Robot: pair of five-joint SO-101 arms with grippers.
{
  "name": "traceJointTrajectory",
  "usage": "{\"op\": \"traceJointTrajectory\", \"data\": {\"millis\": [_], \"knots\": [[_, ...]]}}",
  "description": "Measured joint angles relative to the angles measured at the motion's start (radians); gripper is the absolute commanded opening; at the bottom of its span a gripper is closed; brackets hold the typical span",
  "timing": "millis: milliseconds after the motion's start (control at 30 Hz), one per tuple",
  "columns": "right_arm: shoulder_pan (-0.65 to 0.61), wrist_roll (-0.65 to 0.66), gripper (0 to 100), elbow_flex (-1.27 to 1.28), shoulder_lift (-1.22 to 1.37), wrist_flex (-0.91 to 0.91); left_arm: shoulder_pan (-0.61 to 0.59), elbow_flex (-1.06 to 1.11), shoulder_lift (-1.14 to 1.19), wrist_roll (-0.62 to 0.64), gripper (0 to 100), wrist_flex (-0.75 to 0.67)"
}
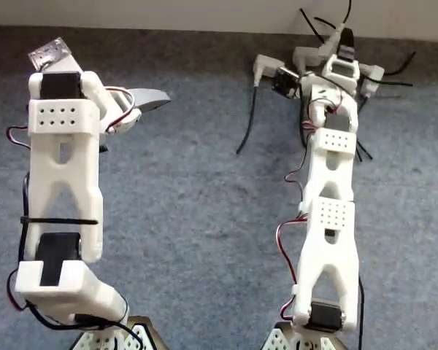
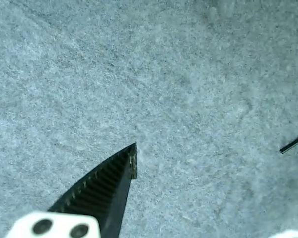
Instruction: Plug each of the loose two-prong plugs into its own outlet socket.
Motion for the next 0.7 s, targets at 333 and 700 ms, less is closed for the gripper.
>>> {"op": "traceJointTrajectory", "data": {"millis": [333, 700], "knots": [[-0.034, -0.427, 33.4, -0.002, -0.35, 0.41, 0.003, 0.071, -0.084, 0.0, 56, -0.003], [-0.069, -0.671, 33.3, -0.002, -0.7, 0.939, 0.003, 0.069, -0.092, 0.0, 56, -0.003]]}}
